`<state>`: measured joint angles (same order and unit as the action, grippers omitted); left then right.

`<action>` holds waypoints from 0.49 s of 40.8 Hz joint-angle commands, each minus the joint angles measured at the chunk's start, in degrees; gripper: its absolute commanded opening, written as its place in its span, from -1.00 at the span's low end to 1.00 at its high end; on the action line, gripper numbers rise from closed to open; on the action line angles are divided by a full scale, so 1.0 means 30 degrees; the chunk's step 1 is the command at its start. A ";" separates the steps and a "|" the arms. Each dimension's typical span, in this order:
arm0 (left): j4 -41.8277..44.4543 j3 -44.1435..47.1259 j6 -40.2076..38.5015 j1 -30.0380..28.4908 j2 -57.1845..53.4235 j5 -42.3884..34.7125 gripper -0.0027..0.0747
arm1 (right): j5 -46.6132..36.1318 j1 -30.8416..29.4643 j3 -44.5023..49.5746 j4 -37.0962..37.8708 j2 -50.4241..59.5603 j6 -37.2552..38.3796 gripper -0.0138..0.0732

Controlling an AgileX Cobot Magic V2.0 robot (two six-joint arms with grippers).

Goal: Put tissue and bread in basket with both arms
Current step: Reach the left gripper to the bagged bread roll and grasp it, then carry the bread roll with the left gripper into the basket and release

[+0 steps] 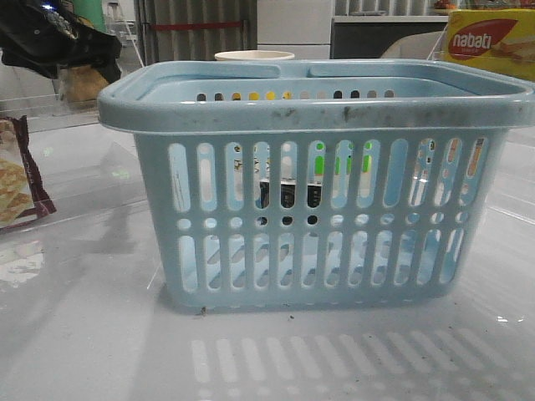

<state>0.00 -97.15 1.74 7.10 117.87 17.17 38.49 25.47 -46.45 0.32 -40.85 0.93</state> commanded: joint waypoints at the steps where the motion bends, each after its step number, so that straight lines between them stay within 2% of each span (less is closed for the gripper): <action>1: 0.0000 -0.0733 -0.0063 -0.0011 -0.1148 -0.1823 0.54 | -0.1371 0.0015 -0.0569 0.0240 0.0075 -0.0161 0.70; 10: 0.0000 -0.0733 -0.0063 -0.0011 -0.1148 -0.1414 0.00 | -0.1371 0.0015 -0.0569 0.0240 0.0075 -0.0161 0.70; 20: -0.0206 -0.0758 -0.0063 -0.0011 -0.2607 0.0578 -0.39 | -0.1371 0.0015 -0.0569 0.0240 0.0075 -0.0161 0.70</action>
<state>0.00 -97.26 1.74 7.10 116.61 20.25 38.49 25.47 -46.45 0.32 -40.85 0.83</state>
